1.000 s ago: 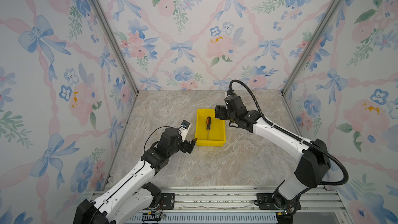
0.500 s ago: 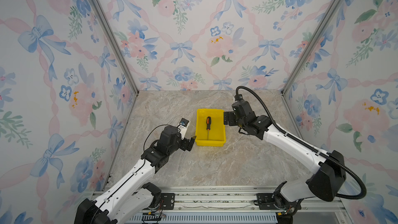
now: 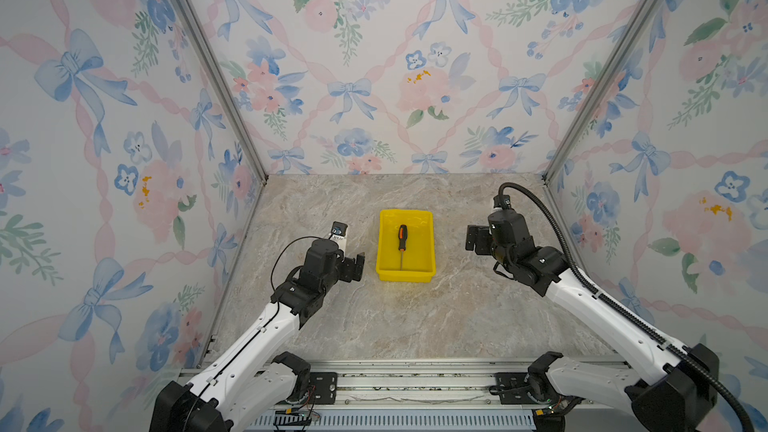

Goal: Put the screwdriver in the bin

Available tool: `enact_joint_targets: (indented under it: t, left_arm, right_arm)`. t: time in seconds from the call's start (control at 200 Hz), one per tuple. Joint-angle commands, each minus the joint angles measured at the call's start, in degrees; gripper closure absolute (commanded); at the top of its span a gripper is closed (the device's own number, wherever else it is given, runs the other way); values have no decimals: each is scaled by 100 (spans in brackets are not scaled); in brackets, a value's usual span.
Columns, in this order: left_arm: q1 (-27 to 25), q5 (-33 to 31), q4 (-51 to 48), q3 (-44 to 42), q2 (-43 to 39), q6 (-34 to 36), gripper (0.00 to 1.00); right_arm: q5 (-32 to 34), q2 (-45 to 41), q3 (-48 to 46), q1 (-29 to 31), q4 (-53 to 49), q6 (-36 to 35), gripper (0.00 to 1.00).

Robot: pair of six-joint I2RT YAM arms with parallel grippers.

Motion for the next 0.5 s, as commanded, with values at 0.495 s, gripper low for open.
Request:
enact_joint_targets:
  t: [0.495]
  left_arm:
    - [968, -1349, 214, -764, -925, -67, 3]
  right_arm:
    - [-951, -1755, -2819, -1295, 2775, -1530, 3]
